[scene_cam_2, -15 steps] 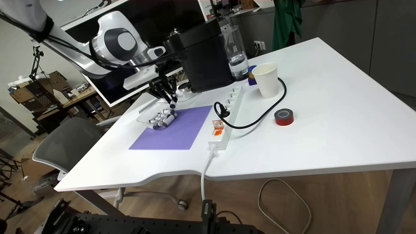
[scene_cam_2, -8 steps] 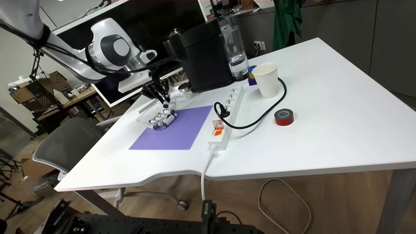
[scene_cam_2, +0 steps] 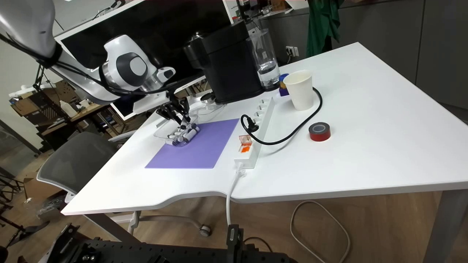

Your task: Pick up the vial and put it in the transparent bowl

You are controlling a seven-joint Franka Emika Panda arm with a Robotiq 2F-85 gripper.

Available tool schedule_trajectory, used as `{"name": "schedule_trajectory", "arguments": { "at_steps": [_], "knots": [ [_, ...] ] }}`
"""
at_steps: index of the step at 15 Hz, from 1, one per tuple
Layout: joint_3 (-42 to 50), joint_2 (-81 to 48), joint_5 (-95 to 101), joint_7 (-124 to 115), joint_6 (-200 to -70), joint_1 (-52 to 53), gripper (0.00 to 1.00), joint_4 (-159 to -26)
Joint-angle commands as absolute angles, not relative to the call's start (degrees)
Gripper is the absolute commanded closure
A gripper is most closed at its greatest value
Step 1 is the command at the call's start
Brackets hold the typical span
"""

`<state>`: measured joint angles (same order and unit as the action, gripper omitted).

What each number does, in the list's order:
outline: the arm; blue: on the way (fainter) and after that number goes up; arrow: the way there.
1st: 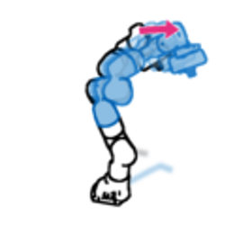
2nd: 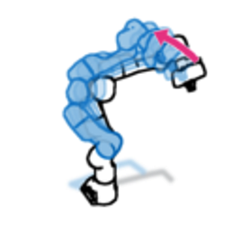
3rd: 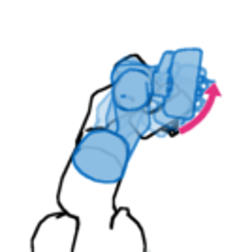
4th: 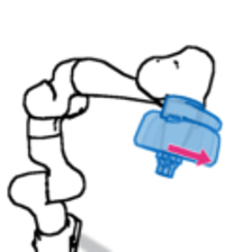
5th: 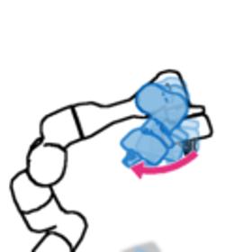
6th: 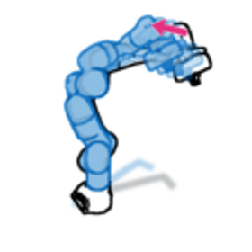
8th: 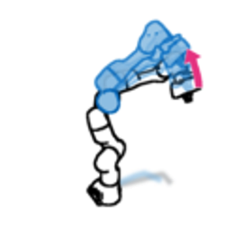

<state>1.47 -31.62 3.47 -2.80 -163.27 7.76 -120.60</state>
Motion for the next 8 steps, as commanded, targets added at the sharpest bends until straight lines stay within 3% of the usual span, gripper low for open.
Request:
{"name": "schedule_trajectory", "arguments": {
  "at_steps": [1, 5, 8],
  "knots": [
    [2.9, -32.0, 4.1, -5.6, -163.3, 9.1, 0.27, -119.6],
    [5.2, -30.2, 4.5, -7.7, -162.6, 10.3, 0.02, -120.4],
    [7.0, -27.8, 5.2, -8.8, -162.2, 11.0, 0.00, -121.5]
  ]
}}
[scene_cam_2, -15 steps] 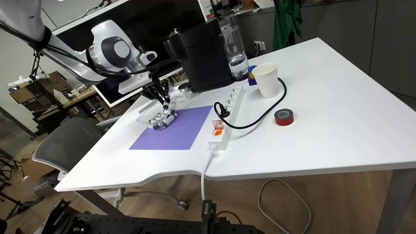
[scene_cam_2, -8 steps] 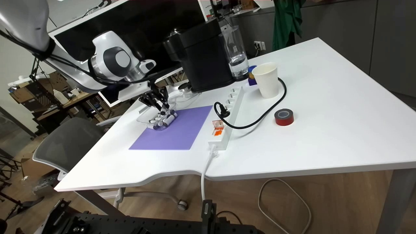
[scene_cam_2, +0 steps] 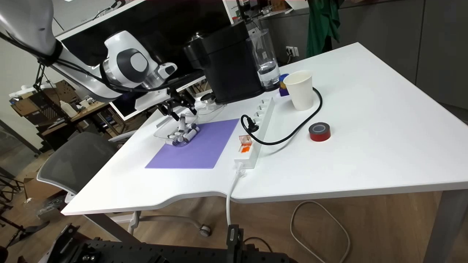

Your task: Pick up the vial and put it in the transparent bowl

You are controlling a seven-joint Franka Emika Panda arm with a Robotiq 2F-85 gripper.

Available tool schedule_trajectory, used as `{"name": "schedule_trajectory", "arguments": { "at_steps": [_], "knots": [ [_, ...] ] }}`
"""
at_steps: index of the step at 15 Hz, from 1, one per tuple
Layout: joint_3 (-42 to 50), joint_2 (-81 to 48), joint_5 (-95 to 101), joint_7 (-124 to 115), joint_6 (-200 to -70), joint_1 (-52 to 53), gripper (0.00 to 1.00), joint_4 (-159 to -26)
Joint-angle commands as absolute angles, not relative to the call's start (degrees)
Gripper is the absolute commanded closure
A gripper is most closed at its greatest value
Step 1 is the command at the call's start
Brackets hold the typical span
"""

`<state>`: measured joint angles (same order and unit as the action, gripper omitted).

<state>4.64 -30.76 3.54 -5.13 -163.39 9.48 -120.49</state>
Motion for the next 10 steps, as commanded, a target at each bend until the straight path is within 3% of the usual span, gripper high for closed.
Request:
{"name": "schedule_trajectory", "arguments": {
  "at_steps": [1, 10],
  "knots": [
    [7.9, -27.0, 5.7, -9.3, -161.9, 11.4, 0.00, -121.8],
    [13.1, -15.1, 17.4, -10.5, -154.5, 11.5, 0.00, -128.9]
  ]
}}
